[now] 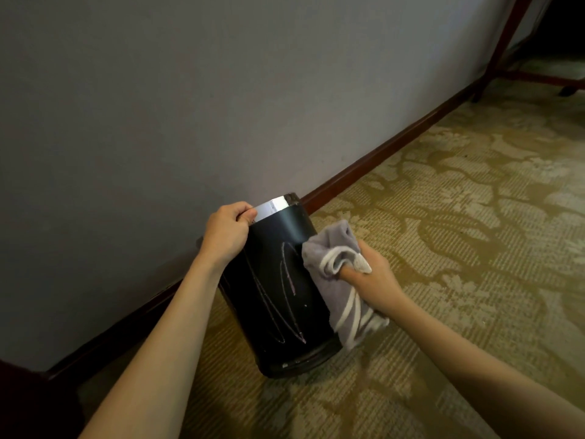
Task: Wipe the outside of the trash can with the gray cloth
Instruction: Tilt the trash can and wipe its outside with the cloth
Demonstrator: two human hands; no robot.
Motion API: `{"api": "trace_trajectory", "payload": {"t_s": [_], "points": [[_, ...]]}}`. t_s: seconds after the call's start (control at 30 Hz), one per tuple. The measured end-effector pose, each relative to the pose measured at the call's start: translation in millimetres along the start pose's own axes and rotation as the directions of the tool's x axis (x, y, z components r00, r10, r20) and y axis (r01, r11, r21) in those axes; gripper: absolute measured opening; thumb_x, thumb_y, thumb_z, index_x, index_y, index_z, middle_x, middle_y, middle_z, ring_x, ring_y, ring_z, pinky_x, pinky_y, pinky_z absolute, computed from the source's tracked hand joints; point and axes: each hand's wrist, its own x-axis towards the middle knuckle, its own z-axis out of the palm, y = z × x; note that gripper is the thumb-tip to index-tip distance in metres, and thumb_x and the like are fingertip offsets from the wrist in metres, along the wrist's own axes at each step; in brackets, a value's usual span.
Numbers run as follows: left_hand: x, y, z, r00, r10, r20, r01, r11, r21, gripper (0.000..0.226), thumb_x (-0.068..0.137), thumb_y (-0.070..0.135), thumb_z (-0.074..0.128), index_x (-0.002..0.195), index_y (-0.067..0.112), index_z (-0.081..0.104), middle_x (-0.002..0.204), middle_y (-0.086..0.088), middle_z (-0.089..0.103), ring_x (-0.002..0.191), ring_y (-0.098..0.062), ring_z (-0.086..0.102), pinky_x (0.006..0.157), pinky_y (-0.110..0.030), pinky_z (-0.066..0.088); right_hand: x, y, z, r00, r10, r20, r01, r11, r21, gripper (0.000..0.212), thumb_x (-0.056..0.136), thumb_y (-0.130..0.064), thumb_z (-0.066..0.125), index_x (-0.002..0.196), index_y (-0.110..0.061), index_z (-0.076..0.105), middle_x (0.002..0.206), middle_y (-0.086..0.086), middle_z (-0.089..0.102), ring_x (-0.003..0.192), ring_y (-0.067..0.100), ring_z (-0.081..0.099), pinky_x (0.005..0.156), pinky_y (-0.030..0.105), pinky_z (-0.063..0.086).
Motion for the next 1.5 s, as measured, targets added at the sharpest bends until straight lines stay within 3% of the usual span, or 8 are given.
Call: {"api": "trace_trajectory", "payload": {"t_s": [0.2, 0.53, 0.67, 0.8, 0.9, 1.1, 1.3, 1.5], "points": [[-8, 21, 11, 0.999, 0.038, 0.033, -0.04, 0.996, 0.082, 0.024, 0.094, 0.021, 0.054, 0.071, 0.016, 0.059, 0.072, -0.005, 0.062, 0.087, -0.033, 0.06, 0.081, -0.039, 0.045, 61, -37, -5, 0.972, -0.072, -0.223, 0.043, 0.99, -0.131, 0.015, 0.08, -0.023, 0.066, 0.092, -0.015, 0.061, 0.09, 0.004, 0.066, 0.081, 0.018, 0.062, 0.065, 0.031, 0.049], [2, 7, 0, 0.997, -0.064, -0.033, 0.066, 0.997, 0.034, 0.017, 0.091, 0.02, 0.058, 0.078, 0.015, 0.067, 0.074, -0.006, 0.061, 0.083, -0.027, 0.06, 0.068, -0.03, 0.037, -23, 38, -25, 0.986, 0.056, 0.157, -0.013, 0.965, -0.263, 0.021, 0.074, -0.021, 0.072, 0.07, -0.028, 0.052, 0.062, -0.012, 0.059, 0.057, -0.001, 0.053, 0.051, 0.02, 0.038], [2, 11, -3, 0.997, -0.072, -0.022, 0.072, 0.997, 0.033, 0.018, 0.092, 0.021, 0.058, 0.077, 0.016, 0.067, 0.076, -0.005, 0.064, 0.079, -0.021, 0.057, 0.068, -0.027, 0.036, -14, 29, -26, 0.993, 0.03, 0.115, 0.005, 0.956, -0.293, 0.018, 0.074, -0.024, 0.073, 0.074, -0.021, 0.055, 0.067, -0.005, 0.06, 0.062, 0.006, 0.056, 0.055, 0.026, 0.042], [1, 27, -2, 0.995, -0.004, 0.1, -0.01, 0.991, 0.133, 0.02, 0.09, 0.023, 0.06, 0.078, 0.013, 0.073, 0.079, -0.009, 0.071, 0.08, -0.023, 0.061, 0.065, -0.028, 0.04, 23, -19, -12, 0.992, -0.115, -0.048, 0.107, 0.984, -0.141, 0.015, 0.074, -0.02, 0.069, 0.078, -0.029, 0.057, 0.071, -0.009, 0.062, 0.064, -0.001, 0.057, 0.052, 0.012, 0.042], [-1, 38, 2, 0.986, -0.039, 0.162, 0.011, 0.985, 0.17, 0.026, 0.09, 0.026, 0.059, 0.072, 0.01, 0.069, 0.077, -0.014, 0.067, 0.074, -0.023, 0.057, 0.058, -0.026, 0.04, 43, -45, -7, 0.984, -0.141, -0.109, 0.13, 0.986, -0.104, 0.017, 0.076, -0.023, 0.067, 0.091, -0.018, 0.06, 0.082, 0.0, 0.066, 0.076, 0.013, 0.062, 0.063, 0.031, 0.049], [5, 39, -1, 0.977, -0.136, 0.162, 0.109, 0.98, 0.165, 0.026, 0.088, 0.025, 0.059, 0.075, 0.005, 0.07, 0.076, -0.011, 0.058, 0.071, -0.021, 0.049, 0.057, -0.026, 0.038, 15, -16, -9, 0.995, -0.102, 0.016, 0.104, 0.989, -0.105, 0.021, 0.075, -0.016, 0.07, 0.082, -0.032, 0.057, 0.07, -0.016, 0.064, 0.061, -0.003, 0.057, 0.052, 0.013, 0.044], [10, 32, -5, 0.979, -0.166, 0.121, 0.152, 0.982, 0.113, 0.027, 0.088, 0.024, 0.06, 0.075, 0.002, 0.071, 0.079, -0.012, 0.065, 0.073, -0.022, 0.056, 0.06, -0.027, 0.039, -27, 39, -35, 0.972, 0.144, 0.184, -0.087, 0.954, -0.289, 0.023, 0.068, -0.023, 0.076, 0.071, -0.034, 0.055, 0.066, -0.011, 0.063, 0.062, 0.001, 0.058, 0.057, 0.031, 0.045], [2, 41, 5, 0.992, -0.034, 0.123, 0.013, 0.985, 0.171, 0.031, 0.09, 0.024, 0.057, 0.066, 0.004, 0.058, 0.066, -0.01, 0.046, 0.063, -0.021, 0.042, 0.056, -0.03, 0.032, -9, 23, -35, 0.994, 0.066, 0.085, -0.035, 0.944, -0.329, 0.019, 0.07, -0.023, 0.073, 0.077, -0.021, 0.055, 0.071, -0.003, 0.063, 0.07, 0.017, 0.06, 0.06, 0.039, 0.047]]}}
